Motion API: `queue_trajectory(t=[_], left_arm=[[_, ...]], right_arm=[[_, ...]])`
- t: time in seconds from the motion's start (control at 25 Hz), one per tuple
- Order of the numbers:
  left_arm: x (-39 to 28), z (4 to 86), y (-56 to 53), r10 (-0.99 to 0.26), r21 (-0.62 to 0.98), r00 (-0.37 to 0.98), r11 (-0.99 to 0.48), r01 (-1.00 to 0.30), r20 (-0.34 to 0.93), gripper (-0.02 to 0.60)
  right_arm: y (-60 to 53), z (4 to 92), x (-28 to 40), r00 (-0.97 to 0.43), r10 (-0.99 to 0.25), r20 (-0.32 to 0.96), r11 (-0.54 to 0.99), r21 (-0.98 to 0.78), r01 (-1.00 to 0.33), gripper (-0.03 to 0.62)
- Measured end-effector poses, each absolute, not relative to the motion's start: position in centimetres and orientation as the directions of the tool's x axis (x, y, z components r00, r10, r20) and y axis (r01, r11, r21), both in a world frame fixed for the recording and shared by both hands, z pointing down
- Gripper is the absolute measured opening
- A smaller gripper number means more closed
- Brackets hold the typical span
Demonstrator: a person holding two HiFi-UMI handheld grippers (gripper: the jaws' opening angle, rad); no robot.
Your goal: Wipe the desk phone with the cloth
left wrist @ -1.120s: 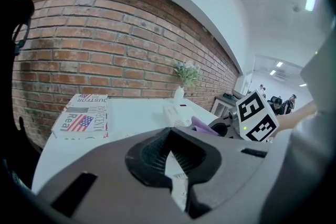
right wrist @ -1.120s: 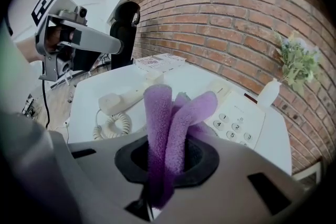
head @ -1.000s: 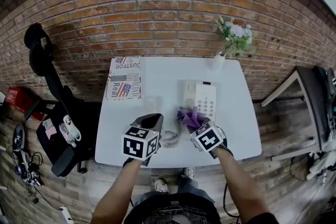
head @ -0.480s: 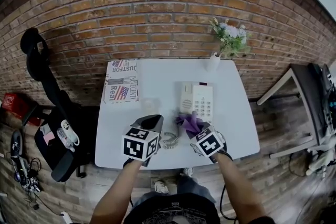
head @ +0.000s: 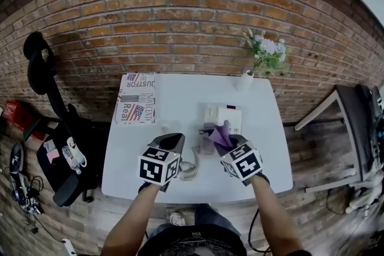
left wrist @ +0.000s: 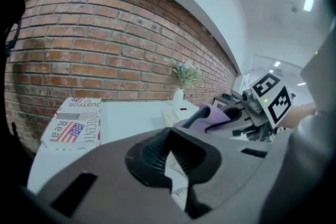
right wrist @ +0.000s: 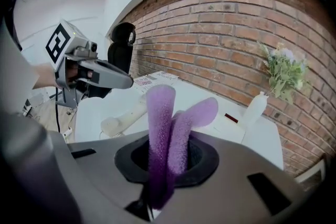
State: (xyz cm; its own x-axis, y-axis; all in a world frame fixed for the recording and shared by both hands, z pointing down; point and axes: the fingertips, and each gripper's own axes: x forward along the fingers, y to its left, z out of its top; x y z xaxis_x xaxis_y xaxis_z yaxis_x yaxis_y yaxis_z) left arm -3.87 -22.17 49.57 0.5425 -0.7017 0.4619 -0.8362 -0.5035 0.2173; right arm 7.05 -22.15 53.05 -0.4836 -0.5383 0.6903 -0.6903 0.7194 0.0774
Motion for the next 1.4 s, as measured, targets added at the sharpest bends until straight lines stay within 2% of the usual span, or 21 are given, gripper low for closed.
queue_trajectory(t=[0.44, 0.76, 1.4], left_arm=[[-2.6, 49.7, -26.7, -0.73, 0.222, 0.496, -0.446, -0.867, 0.47, 0.006], [-2.5, 50.2, -29.0, -0.748, 0.234, 0.456, -0.391, -0.89, 0.482, 0.005], [-4.9, 52.1, -28.9, -0.761, 0.218, 0.354, -0.279, -0.935, 0.543, 0.005]], right_arm=[[-30.9, 47.8, 7.5, -0.553, -0.544, 0.631, 0.767, 0.106, -0.633, 0.049], [-37.4, 47.3, 6.9, -0.579, -0.514, 0.633, 0.805, 0.123, -0.58, 0.049], [-41.2, 55.0, 2.2, -0.591, -0.28, 0.757, 0.896, -0.015, -0.444, 0.049]])
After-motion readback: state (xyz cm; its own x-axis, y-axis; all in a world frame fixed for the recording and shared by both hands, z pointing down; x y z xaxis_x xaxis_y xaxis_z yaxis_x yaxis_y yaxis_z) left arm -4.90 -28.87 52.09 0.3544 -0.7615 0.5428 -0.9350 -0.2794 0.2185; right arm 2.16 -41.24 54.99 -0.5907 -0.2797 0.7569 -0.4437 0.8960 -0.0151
